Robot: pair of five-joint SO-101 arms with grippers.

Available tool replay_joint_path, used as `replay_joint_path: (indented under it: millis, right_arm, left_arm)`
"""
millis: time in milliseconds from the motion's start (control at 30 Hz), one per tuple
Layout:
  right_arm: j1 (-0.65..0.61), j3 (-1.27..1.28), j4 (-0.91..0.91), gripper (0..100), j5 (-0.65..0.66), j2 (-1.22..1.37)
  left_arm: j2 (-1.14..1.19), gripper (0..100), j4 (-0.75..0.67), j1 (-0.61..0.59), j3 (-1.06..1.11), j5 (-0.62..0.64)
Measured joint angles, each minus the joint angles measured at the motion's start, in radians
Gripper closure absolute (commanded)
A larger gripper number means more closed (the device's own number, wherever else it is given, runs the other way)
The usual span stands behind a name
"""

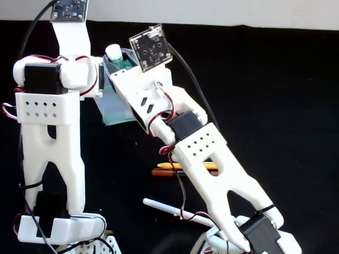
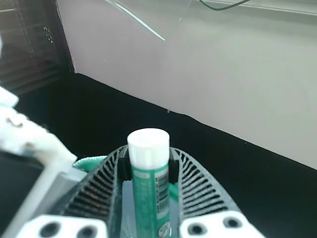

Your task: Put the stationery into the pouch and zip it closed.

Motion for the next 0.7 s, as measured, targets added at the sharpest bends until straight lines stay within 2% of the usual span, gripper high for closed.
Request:
replay_joint_path:
  millis: [133, 500, 700]
  right_arm:
    - [-0.005, 0.000, 0.000, 81.0, 0.000, 0.000]
    - [-0.005, 0.005, 0.009, 80.4, -0.051, -0.037]
    - [0.109, -0.083, 0.068, 80.4, -0.051, -0.083]
  left_arm:
    - [0.000, 99, 0.000, 0.000, 0.000, 0.000]
    - [0.000, 99, 0.000, -0.006, 0.000, 0.000]
    - [0.000, 99, 0.000, -0.017, 0.000, 0.000]
